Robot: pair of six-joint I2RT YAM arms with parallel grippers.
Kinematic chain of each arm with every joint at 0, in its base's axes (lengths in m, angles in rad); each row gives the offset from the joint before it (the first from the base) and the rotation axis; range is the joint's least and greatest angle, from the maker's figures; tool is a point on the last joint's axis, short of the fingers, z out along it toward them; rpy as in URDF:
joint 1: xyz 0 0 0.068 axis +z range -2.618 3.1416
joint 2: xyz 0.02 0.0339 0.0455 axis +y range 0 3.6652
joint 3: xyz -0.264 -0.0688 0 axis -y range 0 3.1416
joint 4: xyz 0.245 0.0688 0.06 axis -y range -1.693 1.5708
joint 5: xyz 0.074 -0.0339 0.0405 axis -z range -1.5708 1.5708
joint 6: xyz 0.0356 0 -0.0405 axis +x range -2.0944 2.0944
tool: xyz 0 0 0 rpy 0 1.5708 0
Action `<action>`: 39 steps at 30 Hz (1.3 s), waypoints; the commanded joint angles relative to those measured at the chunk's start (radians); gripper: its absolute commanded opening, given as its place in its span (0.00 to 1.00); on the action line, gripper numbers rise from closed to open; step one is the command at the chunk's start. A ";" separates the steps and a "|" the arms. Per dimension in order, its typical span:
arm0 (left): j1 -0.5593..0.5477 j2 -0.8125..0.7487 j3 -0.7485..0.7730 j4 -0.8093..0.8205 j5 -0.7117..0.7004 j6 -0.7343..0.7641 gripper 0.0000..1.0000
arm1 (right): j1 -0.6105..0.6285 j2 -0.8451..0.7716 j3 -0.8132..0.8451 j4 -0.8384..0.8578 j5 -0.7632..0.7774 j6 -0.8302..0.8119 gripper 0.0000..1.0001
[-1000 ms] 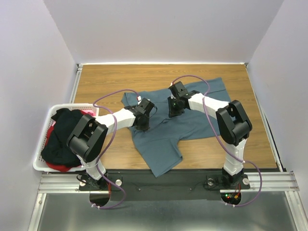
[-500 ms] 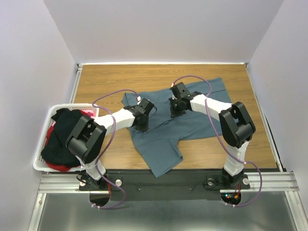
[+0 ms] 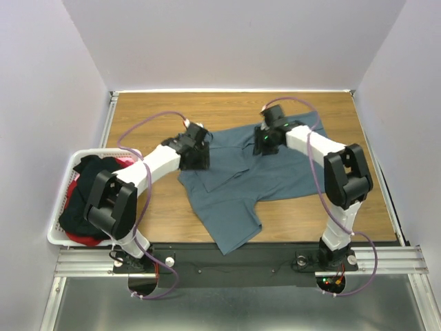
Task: Fold and stack the t-shirts
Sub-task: Fold the tshirt
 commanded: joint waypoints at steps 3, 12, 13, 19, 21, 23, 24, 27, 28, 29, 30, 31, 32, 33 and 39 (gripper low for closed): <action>0.160 0.060 0.269 0.094 -0.053 0.081 0.61 | -0.280 0.017 0.199 0.018 -0.060 -0.029 0.44; 0.266 0.413 0.596 0.102 -0.034 0.103 0.39 | -0.502 0.272 0.484 0.027 -0.138 0.020 0.33; 0.269 0.430 0.620 0.101 -0.034 0.103 0.37 | -0.510 0.292 0.512 0.026 -0.148 0.025 0.33; 0.279 0.511 0.618 0.104 -0.033 0.083 0.33 | -0.550 0.430 0.630 0.031 -0.187 0.047 0.32; 0.289 0.522 0.599 0.119 -0.034 0.078 0.33 | -0.559 0.455 0.650 0.034 -0.189 0.046 0.32; 0.301 0.536 0.575 0.122 -0.054 0.077 0.33 | -0.573 0.488 0.647 0.043 -0.192 0.054 0.32; 0.307 0.540 0.564 0.122 -0.064 0.077 0.33 | -0.581 0.498 0.643 0.049 -0.192 0.060 0.32; 0.339 0.551 0.521 0.125 -0.068 0.066 0.31 | -0.619 0.524 0.624 0.066 -0.201 0.079 0.31; 0.345 0.553 0.501 0.127 -0.065 0.063 0.30 | -0.628 0.530 0.609 0.069 -0.198 0.080 0.31; 0.351 0.556 0.495 0.131 -0.065 0.060 0.30 | -0.648 0.533 0.601 0.072 -0.195 0.085 0.31; 0.355 0.559 0.490 0.133 -0.064 0.062 0.30 | -0.657 0.534 0.594 0.073 -0.200 0.097 0.31; 0.355 0.565 0.492 0.130 -0.062 0.062 0.30 | -0.665 0.536 0.580 0.077 -0.201 0.105 0.31; 0.355 0.568 0.496 0.127 -0.062 0.062 0.30 | -0.680 0.536 0.574 0.077 -0.204 0.114 0.31; 0.355 0.574 0.501 0.125 -0.059 0.062 0.30 | -0.688 0.536 0.571 0.078 -0.204 0.123 0.31; 0.359 0.620 0.556 0.101 -0.041 0.060 0.29 | -0.702 0.538 0.564 0.080 -0.189 0.155 0.31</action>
